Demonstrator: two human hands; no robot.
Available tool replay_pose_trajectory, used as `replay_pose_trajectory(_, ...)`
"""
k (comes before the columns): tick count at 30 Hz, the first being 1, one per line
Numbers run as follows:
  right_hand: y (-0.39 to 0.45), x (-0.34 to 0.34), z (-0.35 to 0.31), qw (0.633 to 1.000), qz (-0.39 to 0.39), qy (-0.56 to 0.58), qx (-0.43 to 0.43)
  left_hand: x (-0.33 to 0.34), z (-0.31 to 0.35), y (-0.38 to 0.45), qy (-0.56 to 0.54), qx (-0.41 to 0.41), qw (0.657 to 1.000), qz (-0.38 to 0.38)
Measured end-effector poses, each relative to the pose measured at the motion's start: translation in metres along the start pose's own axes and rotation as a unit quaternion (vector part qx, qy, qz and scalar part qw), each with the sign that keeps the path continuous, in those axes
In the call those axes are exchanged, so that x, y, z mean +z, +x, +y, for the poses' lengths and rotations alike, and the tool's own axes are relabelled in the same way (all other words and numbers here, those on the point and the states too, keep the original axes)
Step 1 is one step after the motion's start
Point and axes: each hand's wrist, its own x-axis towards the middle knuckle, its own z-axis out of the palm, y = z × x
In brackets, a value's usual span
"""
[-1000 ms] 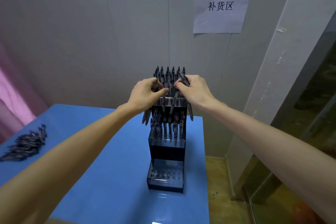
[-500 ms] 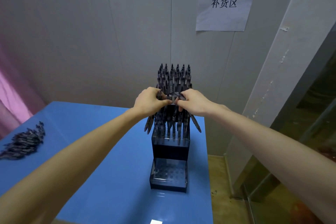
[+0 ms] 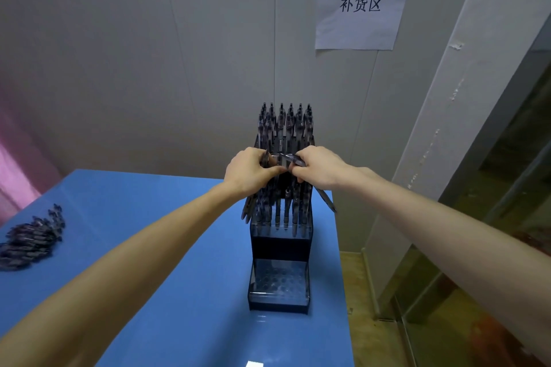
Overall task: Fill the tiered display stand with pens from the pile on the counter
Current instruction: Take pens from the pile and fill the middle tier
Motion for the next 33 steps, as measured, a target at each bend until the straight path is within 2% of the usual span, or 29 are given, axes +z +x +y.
replay_pose_trajectory(5, -0.003, -0.004, -0.005, 1.000, 0.020, 0.003, -0.004, 0.003, -0.001, -0.001, -0.007, 0.008, 1.000, -0.004)
replay_pose_trajectory(9, -0.005, -0.002, -0.006, 1.000, -0.020, 0.016, 0.010, 0.008, -0.002, -0.002, 0.000, 0.011, 1.000, -0.011)
replay_pose_trajectory(14, 0.000, 0.003, -0.004, 0.997, -0.020, 0.062, 0.031, 0.008, -0.006, 0.000, 0.028, -0.014, 0.999, -0.026)
replay_pose_trajectory(19, -0.001, 0.012, -0.007, 0.997, -0.046, 0.047, 0.037, -0.005, 0.001, 0.009, 0.086, -0.040, 0.992, -0.078)
replay_pose_trajectory(23, 0.001, 0.013, -0.009, 0.998, -0.040, 0.021, 0.050, -0.011, 0.010, 0.017, 0.106, -0.037, 0.987, -0.118)
replay_pose_trajectory(29, -0.002, 0.016, -0.006, 0.998, -0.026, 0.020, 0.051, -0.008, 0.007, 0.017, 0.087, -0.044, 0.988, -0.122)
replay_pose_trajectory(33, -0.006, 0.019, -0.001, 0.997, 0.020, 0.051, 0.051, -0.007, 0.005, 0.016, 0.074, -0.036, 0.990, -0.114)
